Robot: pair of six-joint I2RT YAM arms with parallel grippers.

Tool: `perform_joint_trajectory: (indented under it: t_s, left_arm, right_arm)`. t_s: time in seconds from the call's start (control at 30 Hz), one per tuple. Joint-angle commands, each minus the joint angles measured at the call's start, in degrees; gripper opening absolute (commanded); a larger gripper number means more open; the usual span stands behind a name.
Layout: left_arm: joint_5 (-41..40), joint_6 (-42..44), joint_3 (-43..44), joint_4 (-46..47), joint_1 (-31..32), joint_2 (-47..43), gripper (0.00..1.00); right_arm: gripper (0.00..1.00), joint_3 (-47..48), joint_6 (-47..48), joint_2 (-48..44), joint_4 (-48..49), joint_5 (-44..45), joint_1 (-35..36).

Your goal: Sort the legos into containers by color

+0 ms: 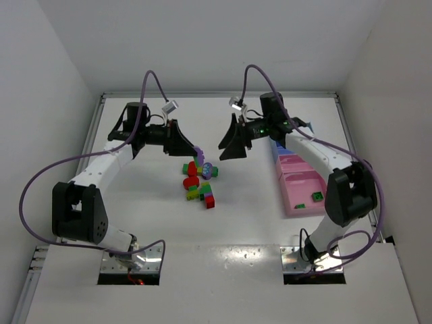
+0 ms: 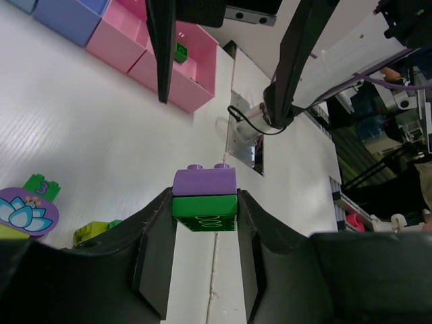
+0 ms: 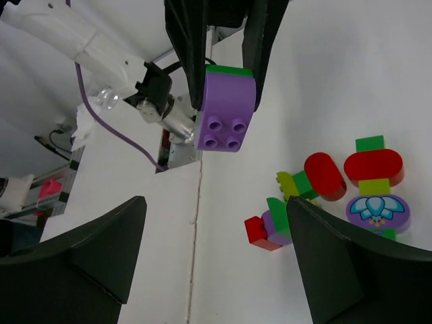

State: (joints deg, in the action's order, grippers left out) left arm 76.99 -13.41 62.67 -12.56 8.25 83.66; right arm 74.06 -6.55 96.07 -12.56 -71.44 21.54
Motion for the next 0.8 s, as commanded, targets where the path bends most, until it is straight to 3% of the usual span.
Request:
perform_joint_trajectory:
  t_s: [0.0, 0.77]
  left_arm:
    - [3.3, -0.4, 2.2, 1.9, -0.6, 0.2, 0.0]
    - [2.7, 0.1, 2.2, 1.9, 2.6, 0.2, 0.0]
  right_arm:
    - [0.85, 0.3, -0.3, 0.9, 2.4, -2.9, 1.4]
    - [0.82, 0.8, -8.7, 4.3, 13.0, -0.2, 8.0]
